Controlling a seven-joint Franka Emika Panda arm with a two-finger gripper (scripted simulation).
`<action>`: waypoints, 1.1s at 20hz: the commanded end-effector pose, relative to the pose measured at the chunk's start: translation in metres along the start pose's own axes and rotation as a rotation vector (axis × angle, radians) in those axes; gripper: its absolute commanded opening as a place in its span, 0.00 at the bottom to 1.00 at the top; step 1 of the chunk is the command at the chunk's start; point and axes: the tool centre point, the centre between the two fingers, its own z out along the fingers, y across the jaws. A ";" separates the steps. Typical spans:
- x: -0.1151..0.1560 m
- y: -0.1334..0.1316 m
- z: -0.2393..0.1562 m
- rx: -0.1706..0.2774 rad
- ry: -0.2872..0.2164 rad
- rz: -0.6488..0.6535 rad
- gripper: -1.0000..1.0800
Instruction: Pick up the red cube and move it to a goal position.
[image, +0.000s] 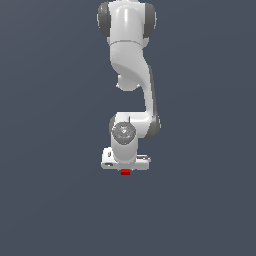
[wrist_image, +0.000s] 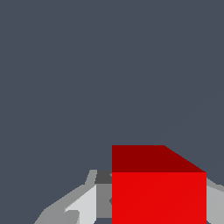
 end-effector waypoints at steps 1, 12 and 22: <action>-0.003 -0.001 -0.001 0.000 0.001 0.000 0.00; -0.039 -0.016 -0.010 0.000 0.001 0.000 0.00; -0.097 -0.040 -0.024 0.000 0.001 0.000 0.00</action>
